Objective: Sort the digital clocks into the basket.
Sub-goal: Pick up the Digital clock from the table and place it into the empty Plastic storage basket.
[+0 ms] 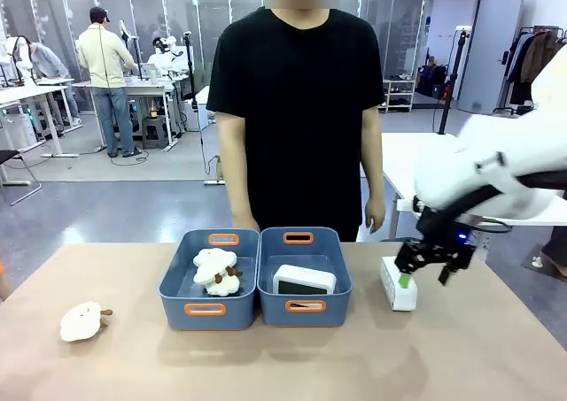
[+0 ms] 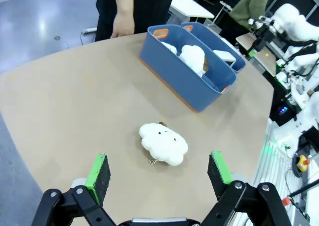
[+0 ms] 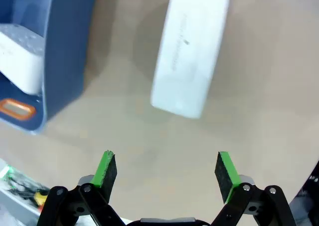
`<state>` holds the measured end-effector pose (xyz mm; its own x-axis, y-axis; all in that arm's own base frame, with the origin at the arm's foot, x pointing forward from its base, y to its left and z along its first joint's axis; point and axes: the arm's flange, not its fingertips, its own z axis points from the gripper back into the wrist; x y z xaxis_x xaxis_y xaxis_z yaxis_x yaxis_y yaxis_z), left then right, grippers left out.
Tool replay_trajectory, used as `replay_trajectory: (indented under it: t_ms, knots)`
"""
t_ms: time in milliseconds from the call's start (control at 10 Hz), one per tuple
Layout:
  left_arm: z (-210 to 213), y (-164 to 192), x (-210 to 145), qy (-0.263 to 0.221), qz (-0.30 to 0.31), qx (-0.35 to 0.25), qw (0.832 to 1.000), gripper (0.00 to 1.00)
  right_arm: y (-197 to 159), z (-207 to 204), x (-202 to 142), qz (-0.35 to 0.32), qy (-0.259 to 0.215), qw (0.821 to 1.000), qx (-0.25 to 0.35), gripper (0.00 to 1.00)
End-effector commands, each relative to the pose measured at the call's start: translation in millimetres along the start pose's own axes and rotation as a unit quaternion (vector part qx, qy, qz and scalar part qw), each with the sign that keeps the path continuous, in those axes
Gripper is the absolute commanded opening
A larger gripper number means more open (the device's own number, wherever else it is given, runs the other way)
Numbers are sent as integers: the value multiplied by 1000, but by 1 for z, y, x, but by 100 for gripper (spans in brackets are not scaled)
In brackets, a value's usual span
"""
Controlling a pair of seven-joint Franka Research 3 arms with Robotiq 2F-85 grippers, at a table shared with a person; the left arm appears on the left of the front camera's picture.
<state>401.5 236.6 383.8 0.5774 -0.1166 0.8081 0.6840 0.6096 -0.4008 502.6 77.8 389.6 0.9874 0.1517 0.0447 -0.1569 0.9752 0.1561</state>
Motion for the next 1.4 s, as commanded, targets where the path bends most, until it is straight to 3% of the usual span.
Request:
replay_trajectory:
  t_ms: [0, 100, 300, 600, 700, 800, 900, 1000, 1300]
  knots:
    - [2, -3, 3, 7, 8, 4, 1000, 100, 12, 1, 29, -63, 20, 998, 4, 100]
    - [2, -3, 3, 7, 8, 4, 1000, 100, 18, -13, 38, -84, 12, 996, -34, 100]
    - [2, -3, 3, 7, 8, 4, 1000, 100, 21, -40, 57, -102, 18, 993, -55, 100]
    - [2, -3, 3, 7, 8, 4, 1000, 100, 20, -67, 60, -103, 11, 990, -97, 100]
    - [2, -3, 3, 7, 8, 4, 1000, 100, 16, -77, 61, -103, 16, 990, -96, 85]
    - [2, -3, 3, 7, 8, 4, 1000, 100, 14, -79, 61, -103, 15, 990, -97, 40]
    - [2, -3, 3, 7, 8, 4, 1000, 100, 12, -78, 60, -104, 7, 990, -99, 25]
    - [2, -3, 3, 7, 8, 4, 1000, 100, 9, -81, 62, -106, 10, 989, -101, 0]
    - [2, -3, 3, 7, 8, 4, 1000, 100, -3, -84, 65, -119, -4, 990, -80, 4]
